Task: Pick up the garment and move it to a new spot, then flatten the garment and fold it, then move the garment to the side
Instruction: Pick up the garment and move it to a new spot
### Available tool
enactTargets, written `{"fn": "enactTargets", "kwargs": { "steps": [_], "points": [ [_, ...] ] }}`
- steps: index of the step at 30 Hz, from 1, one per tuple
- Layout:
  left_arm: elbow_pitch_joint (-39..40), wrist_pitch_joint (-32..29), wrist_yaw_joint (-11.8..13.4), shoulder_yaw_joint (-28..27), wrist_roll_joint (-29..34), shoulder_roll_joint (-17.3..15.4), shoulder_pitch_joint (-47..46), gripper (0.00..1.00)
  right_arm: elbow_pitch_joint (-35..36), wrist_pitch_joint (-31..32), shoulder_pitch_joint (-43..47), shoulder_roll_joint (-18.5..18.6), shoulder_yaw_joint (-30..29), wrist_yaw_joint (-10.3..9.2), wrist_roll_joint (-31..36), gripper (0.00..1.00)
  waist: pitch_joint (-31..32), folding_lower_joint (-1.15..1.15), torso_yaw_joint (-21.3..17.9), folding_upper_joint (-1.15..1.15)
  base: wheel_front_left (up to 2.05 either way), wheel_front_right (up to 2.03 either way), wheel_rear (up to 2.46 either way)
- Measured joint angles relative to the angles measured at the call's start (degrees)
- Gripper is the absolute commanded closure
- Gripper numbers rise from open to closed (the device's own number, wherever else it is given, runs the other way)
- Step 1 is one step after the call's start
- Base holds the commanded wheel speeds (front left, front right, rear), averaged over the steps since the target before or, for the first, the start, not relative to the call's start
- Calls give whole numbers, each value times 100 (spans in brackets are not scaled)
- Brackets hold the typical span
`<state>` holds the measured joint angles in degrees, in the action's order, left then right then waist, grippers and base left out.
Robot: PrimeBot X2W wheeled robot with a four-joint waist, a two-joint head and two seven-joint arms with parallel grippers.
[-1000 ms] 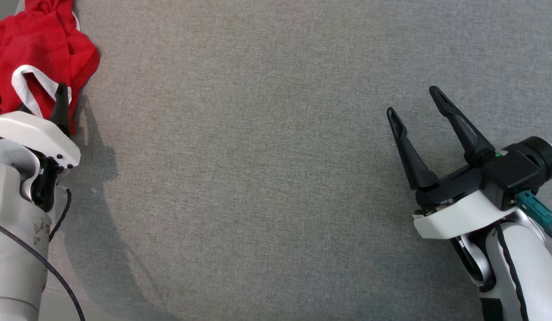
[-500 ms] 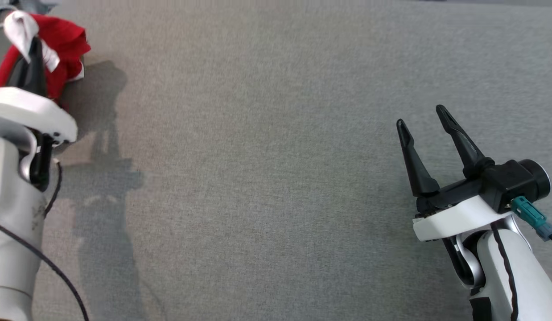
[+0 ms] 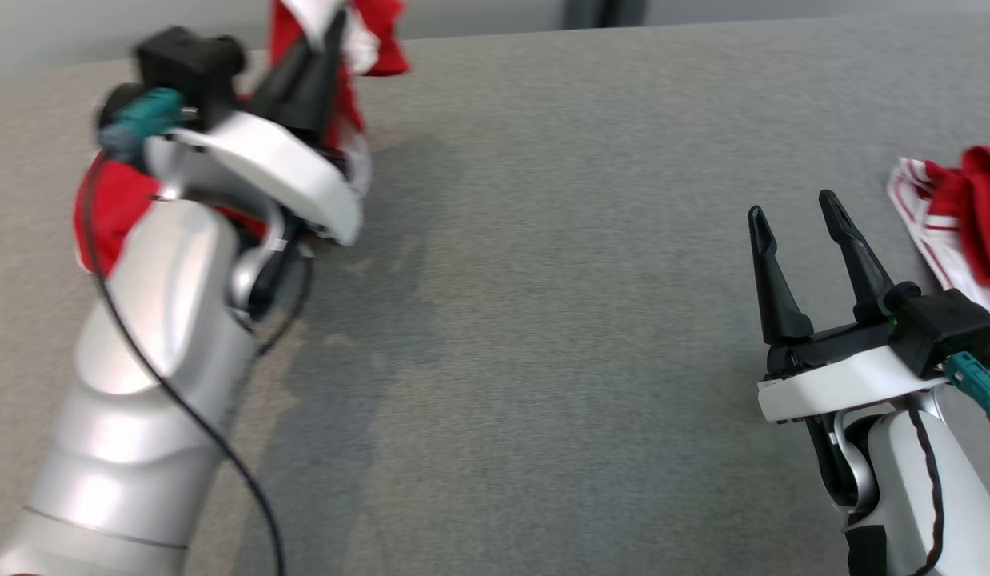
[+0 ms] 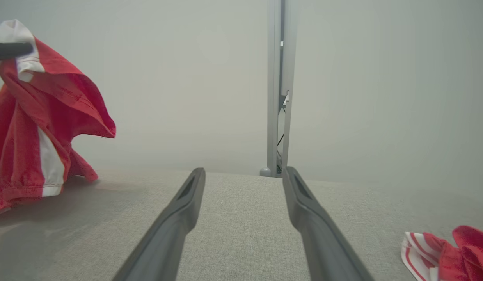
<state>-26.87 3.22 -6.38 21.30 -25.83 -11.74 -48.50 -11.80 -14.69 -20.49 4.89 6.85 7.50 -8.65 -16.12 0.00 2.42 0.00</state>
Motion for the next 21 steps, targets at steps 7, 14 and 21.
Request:
{"fn": "enactTargets", "kwargs": {
  "steps": [7,14,21],
  "points": [
    [354,-392,199,730,233,598,197,100,10,-30,-20,-110,-124,0,-56,0,-118,0,-709,0,0,0,0],
    [57,-314,338,1372,304,855,370,100,121,-31,-39,-168,-151,0,-127,0,-250,0,-1333,0,0,0,0],
    [-223,-207,396,1962,10,892,372,0,118,-31,-12,-193,-179,0,-147,0,-251,0,-1551,0,0,0,0]
  ]
}}
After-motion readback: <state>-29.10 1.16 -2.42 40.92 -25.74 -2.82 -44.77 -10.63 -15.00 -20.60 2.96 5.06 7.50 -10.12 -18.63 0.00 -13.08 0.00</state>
